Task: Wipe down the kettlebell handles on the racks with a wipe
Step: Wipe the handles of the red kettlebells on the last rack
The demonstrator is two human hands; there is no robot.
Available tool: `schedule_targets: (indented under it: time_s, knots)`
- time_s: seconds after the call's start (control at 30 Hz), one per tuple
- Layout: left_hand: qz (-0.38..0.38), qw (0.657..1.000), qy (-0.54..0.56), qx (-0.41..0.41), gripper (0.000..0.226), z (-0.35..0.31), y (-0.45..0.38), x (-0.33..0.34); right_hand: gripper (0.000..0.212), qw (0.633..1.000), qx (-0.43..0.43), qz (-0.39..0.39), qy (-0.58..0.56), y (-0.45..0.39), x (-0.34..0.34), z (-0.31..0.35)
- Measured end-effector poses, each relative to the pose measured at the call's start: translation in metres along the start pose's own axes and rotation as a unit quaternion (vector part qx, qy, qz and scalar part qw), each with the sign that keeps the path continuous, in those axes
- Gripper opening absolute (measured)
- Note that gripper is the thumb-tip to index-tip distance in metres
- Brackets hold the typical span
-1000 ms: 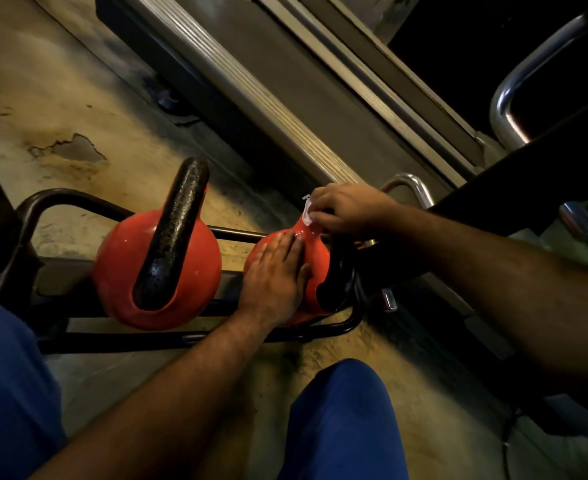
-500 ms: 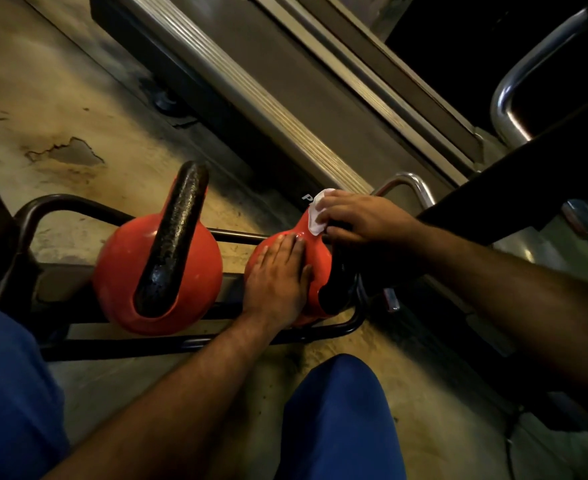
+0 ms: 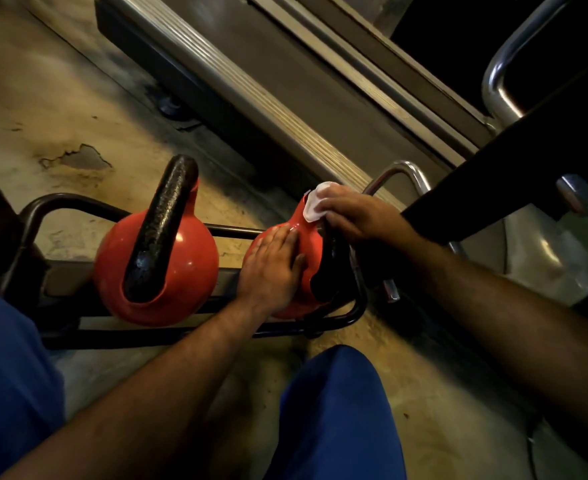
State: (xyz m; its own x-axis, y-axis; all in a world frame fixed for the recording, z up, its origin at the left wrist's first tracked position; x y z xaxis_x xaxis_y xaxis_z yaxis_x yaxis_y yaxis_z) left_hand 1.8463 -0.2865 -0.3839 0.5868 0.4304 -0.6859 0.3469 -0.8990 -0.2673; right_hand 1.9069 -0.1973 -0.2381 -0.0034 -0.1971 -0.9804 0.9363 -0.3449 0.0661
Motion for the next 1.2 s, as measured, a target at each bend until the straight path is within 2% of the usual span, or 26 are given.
schedule_targets:
  time_s: [0.07,0.13,0.2,0.3,0.47,0.6,0.73,0.8,0.93,1.03,1.2]
  knots:
    - [-0.002,1.000,0.011,0.016,0.065,-0.001,0.002,-0.002,0.042,0.997,-0.052,-0.047,0.015,0.030,0.014,0.017]
    - [0.003,1.000,0.021,0.015,0.069,-0.002,0.002,-0.003,0.047,0.994,-0.096,-0.039,0.034,0.052,0.020,0.026]
    - [0.005,1.000,0.025,0.007,0.065,-0.001,0.001,-0.004,0.050,0.993,-0.097,-0.045,0.045,0.039,0.013,0.018]
    - [0.011,0.999,0.026,0.014,0.054,-0.002,-0.001,-0.004,0.042,0.993,-0.065,-0.094,0.025,0.031,0.014,0.014]
    - [0.009,1.000,0.025,0.008,0.057,-0.003,0.003,-0.006,0.034,0.986,-0.135,-0.091,0.022,0.062,0.022,0.019]
    - [0.022,1.000,0.014,0.013,0.056,-0.004,0.002,-0.005,0.029,0.983,-0.092,-0.156,-0.002,0.054,0.021,0.018]
    - [0.020,1.000,-0.003,0.023,0.059,-0.003,0.003,-0.005,0.039,0.982,-0.078,-0.170,0.042,0.067,0.029,0.024]
    - [0.023,1.000,-0.010,0.020,0.058,-0.002,0.003,-0.003,0.038,0.976,-0.080,-0.182,0.084,0.061,0.022,0.025]
    - [0.019,0.999,-0.025,0.021,0.064,-0.005,0.005,-0.004,0.031,0.976,-0.084,-0.175,0.097,0.056,0.032,0.025]
    - [0.023,0.999,-0.023,0.019,0.062,-0.005,0.005,-0.004,0.033,0.979,-0.098,-0.170,0.052,0.060,0.032,0.021]
    - [0.025,0.999,-0.018,0.015,0.056,-0.001,0.003,-0.002,0.041,0.980,-0.107,-0.160,0.043,0.046,0.019,0.014]
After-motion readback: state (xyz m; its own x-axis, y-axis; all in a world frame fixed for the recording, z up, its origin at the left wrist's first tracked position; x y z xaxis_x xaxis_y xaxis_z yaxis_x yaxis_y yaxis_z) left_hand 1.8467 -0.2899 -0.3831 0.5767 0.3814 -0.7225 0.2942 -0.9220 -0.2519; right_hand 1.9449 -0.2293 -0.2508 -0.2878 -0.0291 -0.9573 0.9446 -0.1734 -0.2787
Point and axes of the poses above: each hand's wrist, its own y-axis away from the middle knuckle, its own x-axis out of the palm, z = x × y, the point moved 6 cm from there along -y, towards the middle knuckle, and after that the axes turned 7 degrees about x, right-handed, at the moved point
